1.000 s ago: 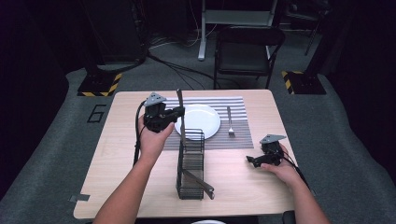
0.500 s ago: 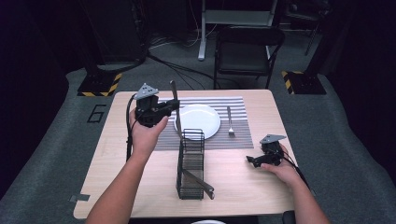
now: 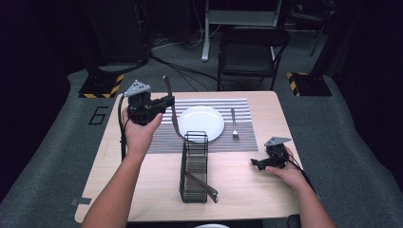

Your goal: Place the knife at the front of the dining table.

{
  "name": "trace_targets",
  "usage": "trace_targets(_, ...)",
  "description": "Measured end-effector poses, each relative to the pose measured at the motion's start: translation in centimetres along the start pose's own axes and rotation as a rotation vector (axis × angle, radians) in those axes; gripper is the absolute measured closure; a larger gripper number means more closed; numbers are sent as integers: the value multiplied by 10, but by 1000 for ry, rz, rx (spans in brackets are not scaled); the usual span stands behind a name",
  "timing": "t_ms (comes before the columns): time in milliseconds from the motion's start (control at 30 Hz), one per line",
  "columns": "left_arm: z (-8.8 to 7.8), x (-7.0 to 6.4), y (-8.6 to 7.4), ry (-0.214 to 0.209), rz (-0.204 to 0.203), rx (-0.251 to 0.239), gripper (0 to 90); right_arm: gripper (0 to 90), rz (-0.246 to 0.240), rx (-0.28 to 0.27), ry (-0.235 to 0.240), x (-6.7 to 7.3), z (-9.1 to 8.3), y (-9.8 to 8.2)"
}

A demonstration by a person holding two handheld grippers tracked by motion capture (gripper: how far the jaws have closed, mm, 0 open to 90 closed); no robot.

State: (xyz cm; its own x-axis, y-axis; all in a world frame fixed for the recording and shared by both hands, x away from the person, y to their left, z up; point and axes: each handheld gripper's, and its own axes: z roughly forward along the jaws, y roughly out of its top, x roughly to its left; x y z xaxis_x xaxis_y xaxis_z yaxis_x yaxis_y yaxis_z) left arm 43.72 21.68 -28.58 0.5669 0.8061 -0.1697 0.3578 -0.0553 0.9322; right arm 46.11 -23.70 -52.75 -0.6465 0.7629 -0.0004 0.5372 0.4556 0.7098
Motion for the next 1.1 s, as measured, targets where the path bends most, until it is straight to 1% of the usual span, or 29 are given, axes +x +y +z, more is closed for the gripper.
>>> trace_targets(200, 3, 13, -6, 42, -21, 8, 834, 0, 1, 0, 0, 0, 0, 0)
trace_targets(400, 6, 24, -10, 79, -31, 19, 834, 0, 1, 0, 0, 0, 0, 0)
trace_targets(567, 7, 34, -13, 107, -36, 19, 834, 0, 1, 0, 0, 0, 0, 0)
trace_targets(633, 8, 36, -15, 120, -45, 14, 833, 0, 0, 0, 0, 0, 0, 0)
trace_targets(767, 10, 43, -17, 137, -39, 26, 834, 0, 1, 1, 0, 0, 0, 0)
trace_targets(933, 14, 51, -22, 160, -52, 27, 834, 0, 1, 0, 0, 0, 0, 0)
trace_targets(1100, 18, 58, -30, 185, -48, 26, 834, 0, 0, 0, 0, 0, 0, 0)
